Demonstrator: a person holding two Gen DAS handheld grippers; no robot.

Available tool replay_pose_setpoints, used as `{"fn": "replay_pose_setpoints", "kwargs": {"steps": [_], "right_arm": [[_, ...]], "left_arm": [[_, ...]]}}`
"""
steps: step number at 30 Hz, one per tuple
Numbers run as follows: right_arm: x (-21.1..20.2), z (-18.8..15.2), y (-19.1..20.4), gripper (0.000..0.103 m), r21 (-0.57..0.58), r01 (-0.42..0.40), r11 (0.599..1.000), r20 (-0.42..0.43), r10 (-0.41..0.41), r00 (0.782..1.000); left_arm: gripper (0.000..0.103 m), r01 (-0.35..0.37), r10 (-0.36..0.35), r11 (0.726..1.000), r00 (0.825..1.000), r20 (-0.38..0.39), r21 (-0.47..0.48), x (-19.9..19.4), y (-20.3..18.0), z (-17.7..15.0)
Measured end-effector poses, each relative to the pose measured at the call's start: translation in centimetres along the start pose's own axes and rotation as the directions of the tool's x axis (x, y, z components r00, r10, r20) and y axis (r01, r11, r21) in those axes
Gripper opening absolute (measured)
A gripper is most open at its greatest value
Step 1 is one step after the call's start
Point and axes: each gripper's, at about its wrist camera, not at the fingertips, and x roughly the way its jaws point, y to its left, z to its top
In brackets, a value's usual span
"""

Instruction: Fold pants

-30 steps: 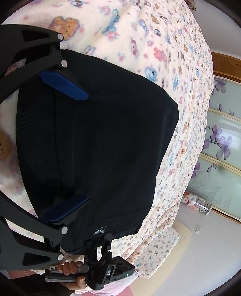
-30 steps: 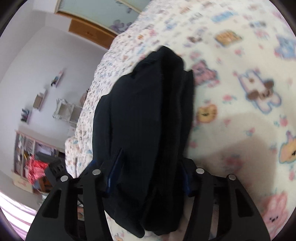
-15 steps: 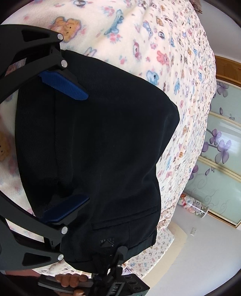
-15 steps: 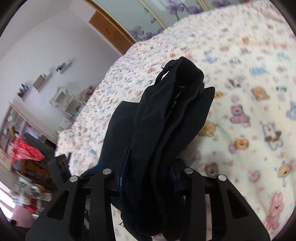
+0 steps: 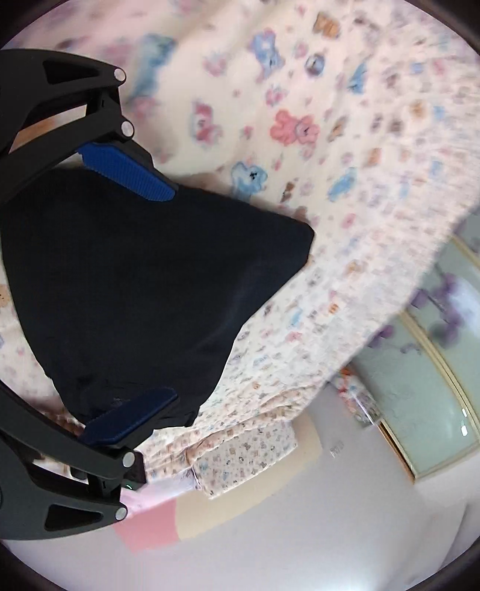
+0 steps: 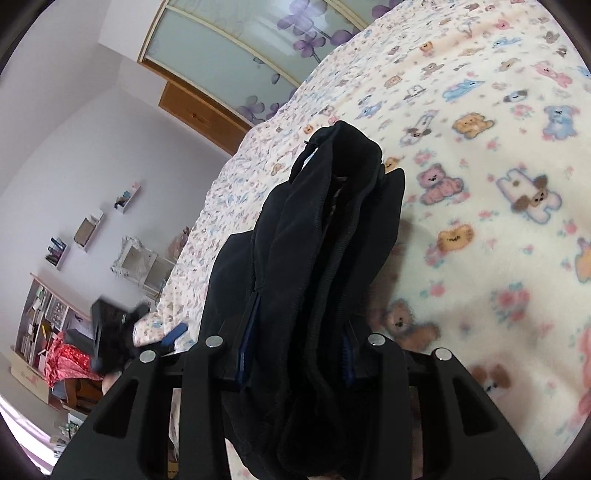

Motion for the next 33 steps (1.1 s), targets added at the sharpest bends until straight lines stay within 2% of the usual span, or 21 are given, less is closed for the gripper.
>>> {"fn": "replay_pose_setpoints", "kwargs": {"steps": [2, 9, 10, 11, 12, 13, 15, 16, 19, 21, 23, 24, 28, 31, 33], "right_arm": [[0.1, 0.0, -0.2, 0.038, 0.003, -0.002, 1.0, -0.007, 0.002, 1.0], [0.2, -0.2, 0.0, 0.038, -0.002, 0.001, 1.0, -0.015, -0.001, 1.0], [0.2, -0.2, 0.0, 0.038, -0.001, -0.001, 1.0, -0.015, 0.001, 1.0], [0.2, -0.2, 0.0, 0.038, 0.0, -0.002, 1.0, -0.014, 0.002, 1.0], [0.1, -0.2, -0.1, 0.038, 0.001, -0.001, 1.0, -0.012, 0.001, 1.0], [0.1, -0.2, -0.2, 0.038, 0.006, -0.002, 1.0, -0.012, 0.002, 1.0], [0.1, -0.3, -0.4, 0.038, 0.017, -0.005, 1.0, -0.01, 0.005, 1.0], [0.1, -0.3, -0.5, 0.038, 0.025, -0.007, 1.0, -0.009, 0.007, 1.0], [0.2, -0.4, -1.1, 0.038, 0.051, -0.01, 0.999, -0.009, 0.011, 1.0], [0.2, -0.4, -1.5, 0.038, 0.065, -0.015, 0.998, -0.002, 0.015, 1.0], [-0.1, -0.5, -1.4, 0.037, 0.064, -0.028, 0.998, 0.013, 0.027, 1.0], [-0.1, -0.5, -1.4, 0.036, 0.067, -0.036, 0.997, 0.02, 0.035, 0.999], [-0.7, -0.2, -1.4, 0.034, 0.099, -0.109, 0.989, 0.063, 0.103, 0.993], [-0.9, 0.5, -1.5, 0.033, 0.131, -0.173, 0.976, 0.09, 0.162, 0.983], [-1.0, 1.3, -1.6, 0.033, 0.147, -0.2, 0.969, 0.114, 0.184, 0.976]], "left_arm": [[0.101, -0.01, 0.008, 1.0, 0.997, -0.081, -0.021, 1.6, 0.9, 1.7], [0.099, -0.063, 0.042, 0.993, 0.978, -0.206, -0.097, 6.0, 3.5, 2.4], [0.098, -0.061, 0.04, 0.993, 0.978, -0.206, -0.096, 6.3, 3.5, 2.3], [0.087, -0.029, 0.009, 0.995, 0.98, -0.201, -0.096, 6.4, 3.2, 2.2], [0.083, 0.0, -0.021, 0.995, 0.979, -0.203, -0.101, 6.5, 3.0, 2.2], [0.083, 0.007, -0.026, 0.995, 0.98, -0.2, -0.095, 6.4, 2.7, 2.1], [0.074, 0.017, -0.026, 0.999, 0.98, -0.195, -0.049, 6.2, 1.6, 1.8], [0.071, 0.008, -0.014, 1.0, 0.981, -0.195, -0.029, 6.1, 1.2, 1.7], [0.053, -0.032, 0.027, 0.999, 0.982, -0.185, -0.024, 5.8, 1.1, 1.7], [0.026, -0.083, 0.076, 0.996, 0.981, -0.178, -0.035, 5.6, 1.6, 1.5], [0.017, -0.104, 0.096, 0.994, 0.981, -0.168, -0.04, 5.3, 1.7, 1.4], [0.013, -0.101, 0.095, 0.994, 0.983, -0.16, -0.036, 5.1, 1.7, 1.4], [0.01, -0.112, 0.114, 0.993, 0.987, -0.113, 0.024, 4.3, 0.1, 1.3], [0.009, -0.047, 0.049, 0.998, 0.997, -0.061, 0.036, 3.4, -1.6, 1.9], [0.009, -0.047, 0.05, 0.997, 0.998, -0.042, 0.065, 3.4, -2.8, 2.2]]}}
